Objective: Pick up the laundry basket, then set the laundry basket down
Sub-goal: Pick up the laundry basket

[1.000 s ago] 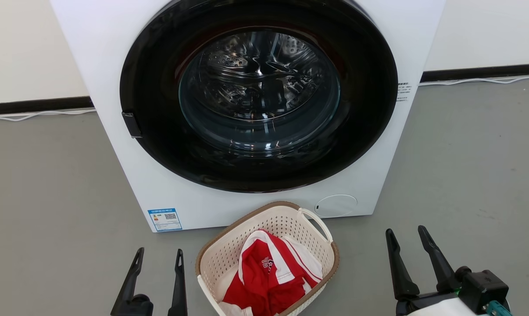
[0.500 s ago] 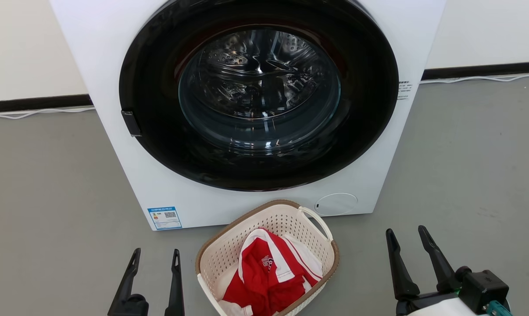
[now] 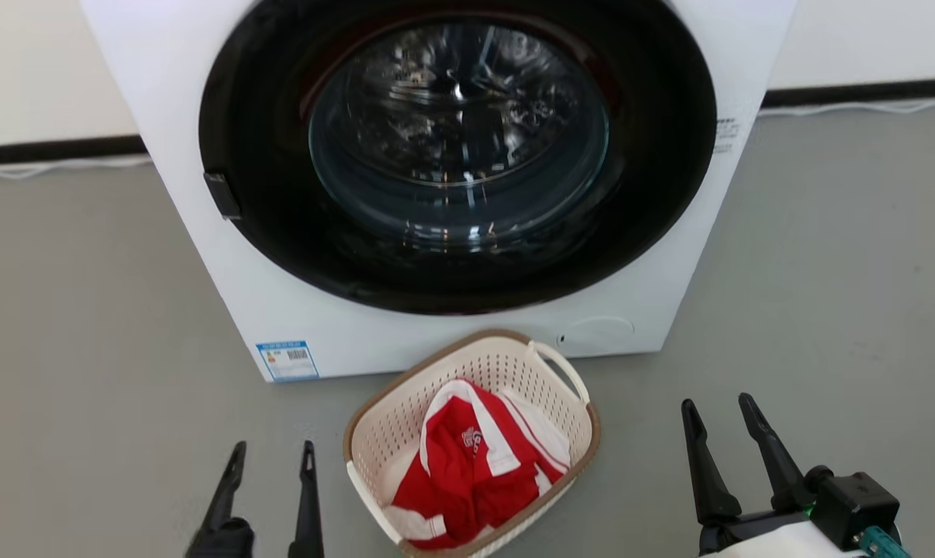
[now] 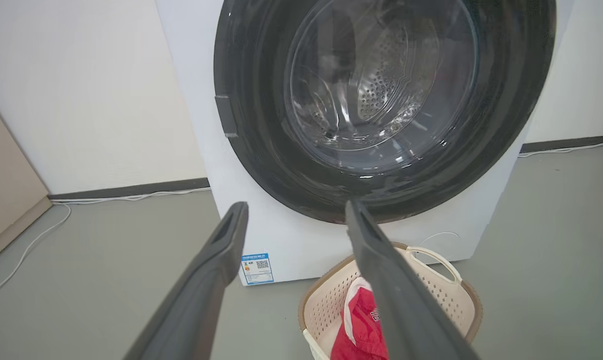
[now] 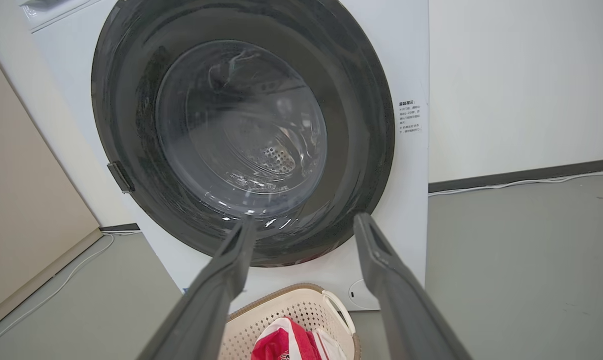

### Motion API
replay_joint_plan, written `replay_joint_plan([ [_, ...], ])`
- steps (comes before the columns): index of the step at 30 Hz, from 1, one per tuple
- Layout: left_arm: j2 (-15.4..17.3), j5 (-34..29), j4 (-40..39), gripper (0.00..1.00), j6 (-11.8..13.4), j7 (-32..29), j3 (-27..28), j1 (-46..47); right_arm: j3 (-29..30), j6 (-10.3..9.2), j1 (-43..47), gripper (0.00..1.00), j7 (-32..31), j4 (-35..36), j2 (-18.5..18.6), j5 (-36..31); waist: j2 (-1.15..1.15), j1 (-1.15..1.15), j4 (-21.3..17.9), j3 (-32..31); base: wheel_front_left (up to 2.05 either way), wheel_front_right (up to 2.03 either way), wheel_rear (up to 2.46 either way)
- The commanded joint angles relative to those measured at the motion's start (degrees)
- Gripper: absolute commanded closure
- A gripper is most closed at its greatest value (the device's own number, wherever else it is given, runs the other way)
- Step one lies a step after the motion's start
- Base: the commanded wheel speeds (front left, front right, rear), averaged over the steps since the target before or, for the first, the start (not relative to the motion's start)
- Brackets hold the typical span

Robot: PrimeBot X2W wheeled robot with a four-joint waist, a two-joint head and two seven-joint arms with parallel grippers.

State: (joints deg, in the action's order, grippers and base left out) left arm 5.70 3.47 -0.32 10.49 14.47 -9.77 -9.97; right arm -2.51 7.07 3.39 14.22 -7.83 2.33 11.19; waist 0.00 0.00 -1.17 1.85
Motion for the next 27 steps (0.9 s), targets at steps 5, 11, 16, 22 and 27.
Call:
replay_joint_plan([
  [5, -1.12, 3.21, -0.3, 0.0, -1.97, 0.52, 3.85, 4.94, -0.97, 0.42, -4.65, 0.0, 0.78, 1.42, 0.54, 0.01, 0.0, 0.0, -0.14, 4.98, 0.0, 0.0, 0.0],
  [11, -1.95, 5.48, 3.47, 0.0, -4.63, 0.52, 5.71, 9.53, -0.08, 0.42, -9.31, 0.0, 0.78, 1.45, 0.54, 0.2, 0.0, 0.0, -0.44, 12.44, 0.0, 0.0, 0.0],
  [16, -2.46, 6.8, 11.03, 0.0, -6.51, 0.52, 7.39, 17.31, 0.56, 0.42, -14.95, 0.0, 0.78, 1.84, 0.54, 0.13, 0.0, 0.0, -0.82, 21.09, 0.0, 0.0, 0.0],
  [22, -2.76, 9.76, 21.71, 0.0, -7.16, 0.52, 9.57, 26.86, 0.95, 0.42, -20.46, 0.0, 0.78, 2.33, 0.54, -0.18, 0.0, 0.0, -0.87, 29.34, 0.0, 0.0, 0.0],
  [27, -2.8, 13.97, 30.94, 0.0, -7.16, 0.52, 9.29, 33.54, 1.13, 0.42, -24.33, 0.0, 0.78, 3.15, 0.54, -0.5, 0.0, 0.0, -0.87, 34.99, 0.0, 0.0, 0.0],
])
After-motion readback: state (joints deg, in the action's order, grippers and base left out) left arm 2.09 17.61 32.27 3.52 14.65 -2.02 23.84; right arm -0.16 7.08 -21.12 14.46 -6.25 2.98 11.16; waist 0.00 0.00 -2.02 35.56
